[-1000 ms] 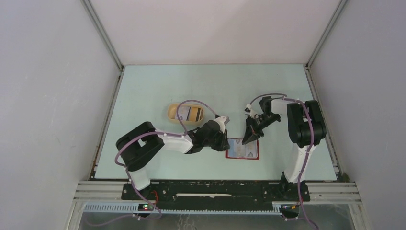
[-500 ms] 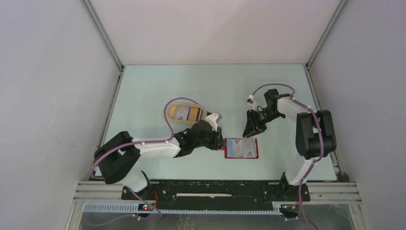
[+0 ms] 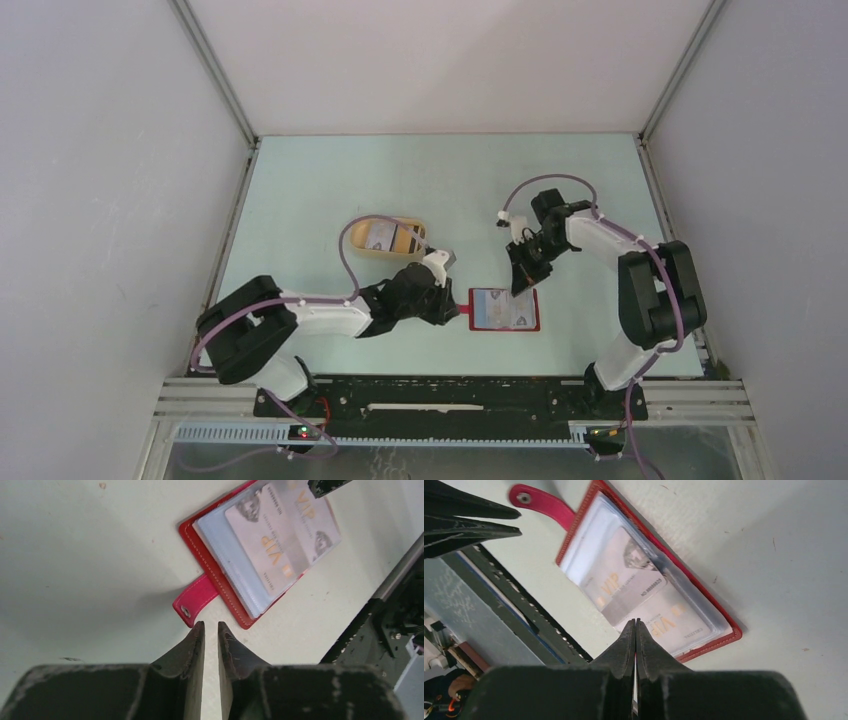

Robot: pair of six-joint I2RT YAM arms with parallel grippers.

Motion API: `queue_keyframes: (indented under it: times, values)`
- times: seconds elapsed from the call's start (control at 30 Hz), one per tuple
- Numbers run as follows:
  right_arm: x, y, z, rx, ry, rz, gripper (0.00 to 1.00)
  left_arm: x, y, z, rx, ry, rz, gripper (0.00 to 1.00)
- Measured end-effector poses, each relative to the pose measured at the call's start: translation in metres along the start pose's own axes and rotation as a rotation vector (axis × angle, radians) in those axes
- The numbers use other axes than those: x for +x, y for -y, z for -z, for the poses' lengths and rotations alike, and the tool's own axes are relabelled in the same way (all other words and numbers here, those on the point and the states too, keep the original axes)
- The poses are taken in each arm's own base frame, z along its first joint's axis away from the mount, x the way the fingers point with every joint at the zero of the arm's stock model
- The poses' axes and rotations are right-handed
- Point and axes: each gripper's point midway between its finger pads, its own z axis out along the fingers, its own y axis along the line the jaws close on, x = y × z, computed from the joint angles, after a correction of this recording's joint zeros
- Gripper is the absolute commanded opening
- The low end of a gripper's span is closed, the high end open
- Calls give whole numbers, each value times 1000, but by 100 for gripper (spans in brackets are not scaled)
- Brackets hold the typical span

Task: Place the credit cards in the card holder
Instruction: Insert the credit card into the card holder.

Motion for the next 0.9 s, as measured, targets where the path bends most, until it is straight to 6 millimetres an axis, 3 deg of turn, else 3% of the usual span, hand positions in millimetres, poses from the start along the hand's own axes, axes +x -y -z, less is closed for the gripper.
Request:
queue_keyframes:
  times: [0.17,0.5,0.9]
  values:
    - [14,14,-19,52,-93,-15,3,25,-9,-14,-12,-83,5,20]
    - [14,3,-38,64,-159,-5,3,17,10,-38,64,-97,14,20]
    - [10,-7,-54,47,-184,5,4,16,15,-43,87,-109,14,21]
